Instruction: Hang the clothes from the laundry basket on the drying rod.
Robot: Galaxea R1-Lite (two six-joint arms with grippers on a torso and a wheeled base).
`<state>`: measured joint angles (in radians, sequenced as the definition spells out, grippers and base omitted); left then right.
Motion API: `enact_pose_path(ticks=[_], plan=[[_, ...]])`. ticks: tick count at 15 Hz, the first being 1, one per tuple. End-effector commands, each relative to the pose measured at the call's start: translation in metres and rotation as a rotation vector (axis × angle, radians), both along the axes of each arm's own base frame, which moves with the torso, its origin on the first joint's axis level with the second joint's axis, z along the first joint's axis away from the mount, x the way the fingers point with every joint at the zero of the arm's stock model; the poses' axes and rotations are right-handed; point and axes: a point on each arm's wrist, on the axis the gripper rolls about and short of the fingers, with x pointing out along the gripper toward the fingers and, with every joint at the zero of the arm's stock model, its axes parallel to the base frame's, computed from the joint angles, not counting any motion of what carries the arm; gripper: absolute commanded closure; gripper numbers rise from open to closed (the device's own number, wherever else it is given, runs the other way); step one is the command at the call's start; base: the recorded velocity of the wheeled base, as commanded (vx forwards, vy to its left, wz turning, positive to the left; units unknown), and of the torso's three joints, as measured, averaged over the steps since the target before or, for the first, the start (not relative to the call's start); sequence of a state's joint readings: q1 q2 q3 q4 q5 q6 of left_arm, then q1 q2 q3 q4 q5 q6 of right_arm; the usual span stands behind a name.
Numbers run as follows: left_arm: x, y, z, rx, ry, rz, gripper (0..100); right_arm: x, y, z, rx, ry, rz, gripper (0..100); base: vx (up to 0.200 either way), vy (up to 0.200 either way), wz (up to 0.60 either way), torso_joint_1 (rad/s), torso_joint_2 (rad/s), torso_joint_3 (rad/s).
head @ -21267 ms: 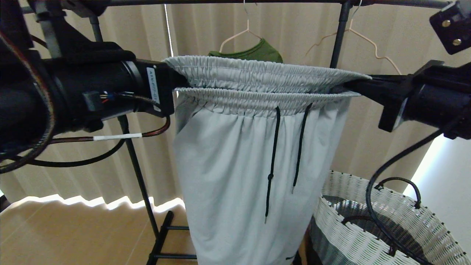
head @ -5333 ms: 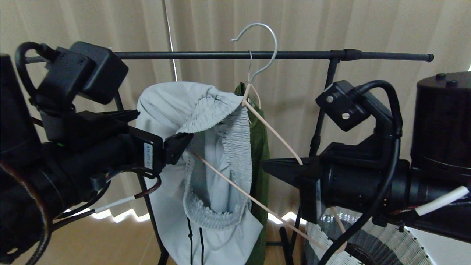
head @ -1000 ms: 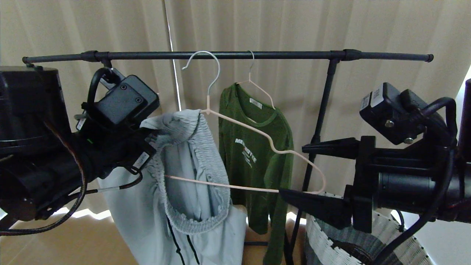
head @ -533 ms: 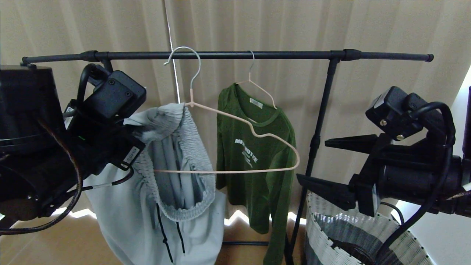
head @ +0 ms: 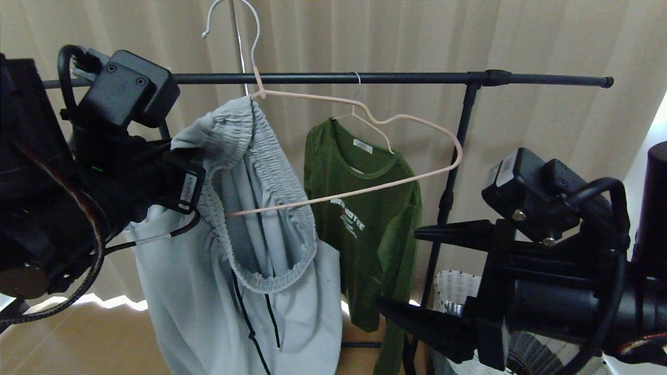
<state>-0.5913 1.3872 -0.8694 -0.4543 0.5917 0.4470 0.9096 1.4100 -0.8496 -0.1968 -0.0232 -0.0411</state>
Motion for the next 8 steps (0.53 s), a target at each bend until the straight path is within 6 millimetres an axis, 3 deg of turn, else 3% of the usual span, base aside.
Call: enact_pose_path(ticks=[1, 3, 8], plan=[[-0.005, -0.005, 0.004, -0.017, -0.023, -0.030, 100, 0.014, 0.024, -0.014, -0.004, -0.006, -0.006, 0, 0.000, 0.000, 0.00, 0.000, 0.00, 0.000], [-0.007, -0.009, 0.006, -0.030, -0.042, -0.048, 100, 0.029, 0.042, -0.016, 0.013, -0.041, -0.054, 0, 0.000, 0.000, 0.00, 0.000, 0.00, 0.000], [-0.009, -0.021, 0.006, -0.040, -0.052, -0.097, 100, 0.041, 0.073, -0.013, 0.042, -0.039, -0.054, 0, 0.000, 0.000, 0.00, 0.000, 0.00, 0.000]])
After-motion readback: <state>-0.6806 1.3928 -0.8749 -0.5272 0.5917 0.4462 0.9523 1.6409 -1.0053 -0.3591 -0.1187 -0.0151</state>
